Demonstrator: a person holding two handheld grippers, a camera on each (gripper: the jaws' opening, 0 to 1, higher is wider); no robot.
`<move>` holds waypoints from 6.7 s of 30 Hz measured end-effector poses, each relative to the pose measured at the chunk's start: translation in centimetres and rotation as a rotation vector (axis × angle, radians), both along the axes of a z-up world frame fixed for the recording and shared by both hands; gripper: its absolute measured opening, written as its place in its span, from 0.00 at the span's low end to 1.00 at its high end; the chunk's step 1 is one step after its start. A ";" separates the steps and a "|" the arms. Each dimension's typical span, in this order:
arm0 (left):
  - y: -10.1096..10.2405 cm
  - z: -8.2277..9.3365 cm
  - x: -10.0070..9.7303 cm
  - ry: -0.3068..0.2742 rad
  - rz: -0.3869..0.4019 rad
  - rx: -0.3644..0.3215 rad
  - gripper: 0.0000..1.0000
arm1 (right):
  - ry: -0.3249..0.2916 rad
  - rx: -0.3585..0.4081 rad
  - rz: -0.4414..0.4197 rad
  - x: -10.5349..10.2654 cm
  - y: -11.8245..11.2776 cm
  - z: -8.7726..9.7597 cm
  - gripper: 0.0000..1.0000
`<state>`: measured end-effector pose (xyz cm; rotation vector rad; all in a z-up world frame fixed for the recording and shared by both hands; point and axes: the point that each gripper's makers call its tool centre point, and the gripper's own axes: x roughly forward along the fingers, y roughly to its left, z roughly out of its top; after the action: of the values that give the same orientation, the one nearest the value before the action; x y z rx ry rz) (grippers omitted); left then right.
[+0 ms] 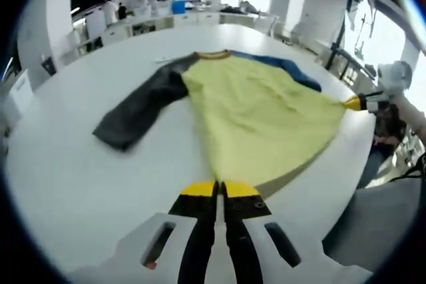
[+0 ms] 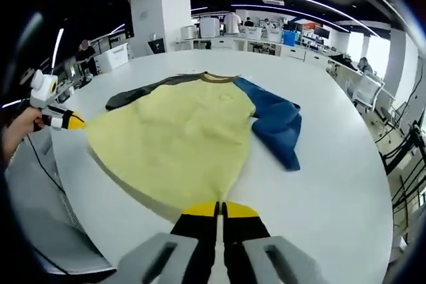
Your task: Fold the garment on the visible template until the final outline fits inside the template.
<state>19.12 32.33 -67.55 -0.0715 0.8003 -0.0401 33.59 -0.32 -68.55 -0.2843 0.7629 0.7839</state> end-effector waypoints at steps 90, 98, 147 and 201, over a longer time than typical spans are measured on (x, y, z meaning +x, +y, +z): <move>-0.8 4.2 -0.8 -0.180 0.139 -0.059 0.82 | -0.051 0.094 -0.026 10.0 -1.9 -0.7 0.36; -0.7 4.3 -0.3 -0.180 0.126 -0.050 0.81 | -0.050 0.008 0.014 10.8 -1.5 -3.0 0.30; -1.1 5.3 0.3 -0.191 0.121 -0.061 0.54 | -0.138 -0.079 0.068 12.8 -3.6 -2.2 0.00; -1.5 4.8 2.0 -0.152 0.029 -0.020 0.84 | -0.039 -0.287 -0.207 26.8 -13.0 0.0 0.00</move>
<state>21.09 30.84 -62.72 -0.0977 0.6474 -0.0257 60.41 -13.32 -68.57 -0.4683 0.8539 0.4715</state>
